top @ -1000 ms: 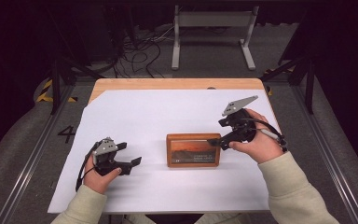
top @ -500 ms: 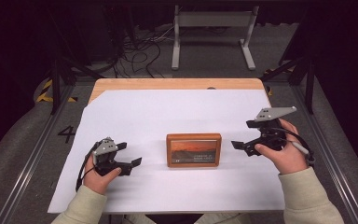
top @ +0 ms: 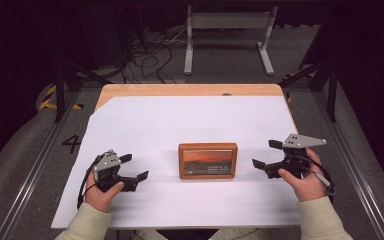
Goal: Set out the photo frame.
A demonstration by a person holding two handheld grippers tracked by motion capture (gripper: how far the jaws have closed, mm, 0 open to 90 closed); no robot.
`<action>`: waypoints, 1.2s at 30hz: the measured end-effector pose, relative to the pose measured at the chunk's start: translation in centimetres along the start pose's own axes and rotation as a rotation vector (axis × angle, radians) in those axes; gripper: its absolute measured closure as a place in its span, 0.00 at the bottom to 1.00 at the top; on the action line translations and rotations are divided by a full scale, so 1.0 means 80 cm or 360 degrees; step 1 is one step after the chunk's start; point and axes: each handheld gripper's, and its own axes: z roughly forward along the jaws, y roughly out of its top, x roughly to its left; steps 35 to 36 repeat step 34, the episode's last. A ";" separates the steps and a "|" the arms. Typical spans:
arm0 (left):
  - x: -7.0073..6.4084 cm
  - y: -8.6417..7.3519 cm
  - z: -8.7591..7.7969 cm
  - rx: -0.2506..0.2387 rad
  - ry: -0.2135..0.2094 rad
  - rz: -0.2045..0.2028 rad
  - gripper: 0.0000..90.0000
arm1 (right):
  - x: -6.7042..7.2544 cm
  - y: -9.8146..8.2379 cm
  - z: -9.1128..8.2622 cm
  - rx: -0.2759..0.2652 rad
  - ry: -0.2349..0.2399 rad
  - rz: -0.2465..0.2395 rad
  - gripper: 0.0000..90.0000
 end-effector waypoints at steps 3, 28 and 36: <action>0.002 -0.001 -0.001 -0.0020 0.0006 0.0015 0.11 | -0.001 -0.013 0.001 -0.0065 -0.0007 0.0005 0.04; 0.004 -0.009 0.007 0.0036 -0.0009 0.0047 0.10 | -0.008 -0.075 0.020 -0.0047 -0.0050 0.0061 0.04; 0.004 -0.009 0.007 0.0037 -0.0007 0.0050 0.09 | -0.007 -0.073 0.019 -0.0050 -0.0066 0.0053 0.04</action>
